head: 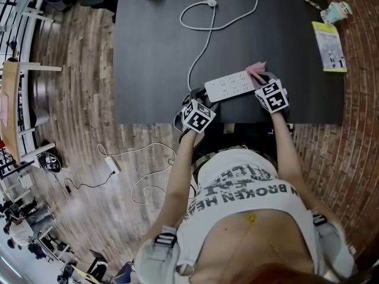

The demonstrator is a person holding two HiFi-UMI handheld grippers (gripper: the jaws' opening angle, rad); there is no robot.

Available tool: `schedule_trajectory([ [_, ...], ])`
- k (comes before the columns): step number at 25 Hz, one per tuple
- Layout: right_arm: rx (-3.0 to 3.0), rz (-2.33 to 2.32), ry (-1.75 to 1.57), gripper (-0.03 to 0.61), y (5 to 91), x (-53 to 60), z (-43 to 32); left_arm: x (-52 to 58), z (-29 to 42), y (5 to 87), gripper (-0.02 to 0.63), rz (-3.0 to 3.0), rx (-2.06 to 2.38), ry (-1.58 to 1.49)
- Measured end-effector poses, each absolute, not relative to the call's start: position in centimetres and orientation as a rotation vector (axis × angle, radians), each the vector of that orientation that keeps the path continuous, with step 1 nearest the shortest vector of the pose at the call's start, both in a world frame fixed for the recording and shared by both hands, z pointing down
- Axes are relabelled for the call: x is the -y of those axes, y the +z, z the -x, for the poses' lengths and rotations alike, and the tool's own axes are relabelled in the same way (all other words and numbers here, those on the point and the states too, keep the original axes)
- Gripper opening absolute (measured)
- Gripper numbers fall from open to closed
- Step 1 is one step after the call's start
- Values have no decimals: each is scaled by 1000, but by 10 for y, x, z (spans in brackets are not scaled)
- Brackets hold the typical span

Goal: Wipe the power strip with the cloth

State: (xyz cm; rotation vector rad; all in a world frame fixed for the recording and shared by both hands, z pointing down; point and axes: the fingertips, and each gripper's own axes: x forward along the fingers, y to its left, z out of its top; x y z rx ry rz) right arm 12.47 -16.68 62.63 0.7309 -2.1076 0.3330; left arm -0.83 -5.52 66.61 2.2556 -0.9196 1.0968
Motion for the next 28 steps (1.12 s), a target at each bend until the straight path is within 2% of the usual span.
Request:
schedule_trajectory([
  [18,2106,-809,359,17,623,169,-141,55,6,667,278,-2260,925,1099],
  [28,2365,-272,246,17,592,89,-25,55,7,667,279,-2260,933,1101],
])
